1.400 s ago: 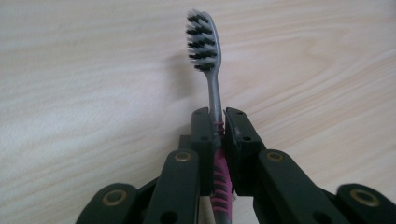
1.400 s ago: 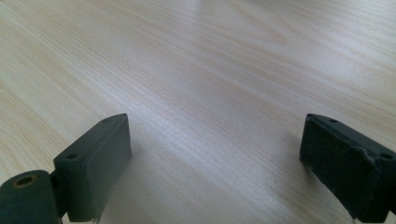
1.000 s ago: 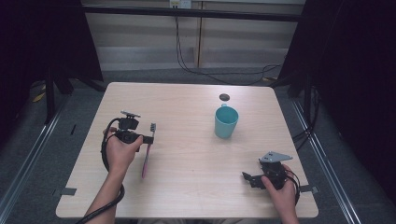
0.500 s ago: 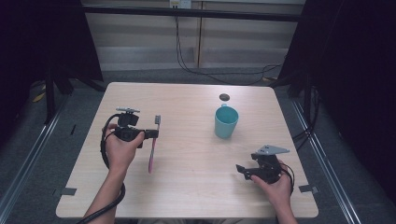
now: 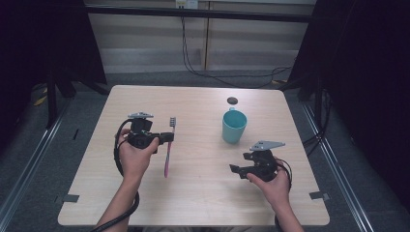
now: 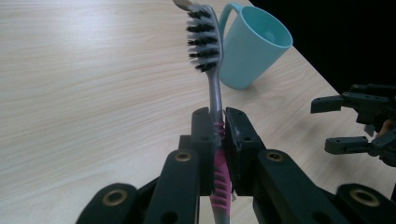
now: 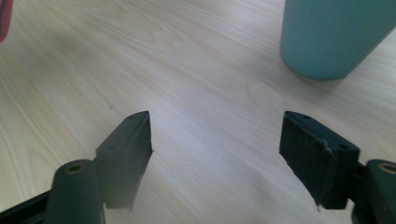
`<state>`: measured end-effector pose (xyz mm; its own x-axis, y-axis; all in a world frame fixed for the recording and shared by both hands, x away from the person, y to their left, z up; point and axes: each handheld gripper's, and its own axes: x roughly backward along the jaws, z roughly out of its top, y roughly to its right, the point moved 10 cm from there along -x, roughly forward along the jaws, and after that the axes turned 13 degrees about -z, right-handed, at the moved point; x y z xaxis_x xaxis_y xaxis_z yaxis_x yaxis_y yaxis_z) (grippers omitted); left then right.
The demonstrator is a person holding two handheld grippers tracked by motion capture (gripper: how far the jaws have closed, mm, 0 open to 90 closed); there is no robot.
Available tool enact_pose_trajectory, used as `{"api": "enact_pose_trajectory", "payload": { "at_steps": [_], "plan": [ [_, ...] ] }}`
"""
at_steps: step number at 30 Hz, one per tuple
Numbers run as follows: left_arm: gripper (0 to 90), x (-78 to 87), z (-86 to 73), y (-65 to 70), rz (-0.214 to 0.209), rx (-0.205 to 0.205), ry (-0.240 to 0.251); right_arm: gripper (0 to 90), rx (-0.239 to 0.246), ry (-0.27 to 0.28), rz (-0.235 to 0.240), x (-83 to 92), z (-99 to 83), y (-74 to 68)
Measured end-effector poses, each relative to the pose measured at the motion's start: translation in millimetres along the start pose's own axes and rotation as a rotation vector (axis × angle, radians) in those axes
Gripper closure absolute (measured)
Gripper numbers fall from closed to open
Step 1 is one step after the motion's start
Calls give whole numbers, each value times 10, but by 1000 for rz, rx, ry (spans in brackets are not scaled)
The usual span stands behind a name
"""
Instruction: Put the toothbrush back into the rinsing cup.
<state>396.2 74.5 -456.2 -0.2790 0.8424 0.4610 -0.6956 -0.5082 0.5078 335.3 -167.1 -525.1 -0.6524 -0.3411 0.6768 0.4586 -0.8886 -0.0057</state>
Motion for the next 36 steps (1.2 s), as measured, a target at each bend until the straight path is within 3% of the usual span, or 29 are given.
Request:
{"api": "enact_pose_trajectory", "payload": {
  "at_steps": [9,16,23,36],
  "plan": [
    [831,-193,48,192,-19,-50,17,267,10,23,32,-10,266,-251],
    [830,-321,28,305,-42,-64,9,319,0,42,54,-11,413,-388],
    [831,-421,-12,384,-62,-78,-9,362,9,75,58,55,586,-424],
    [831,-494,-30,533,-106,-109,-25,403,-24,119,76,141,822,-406]
  ]
}}
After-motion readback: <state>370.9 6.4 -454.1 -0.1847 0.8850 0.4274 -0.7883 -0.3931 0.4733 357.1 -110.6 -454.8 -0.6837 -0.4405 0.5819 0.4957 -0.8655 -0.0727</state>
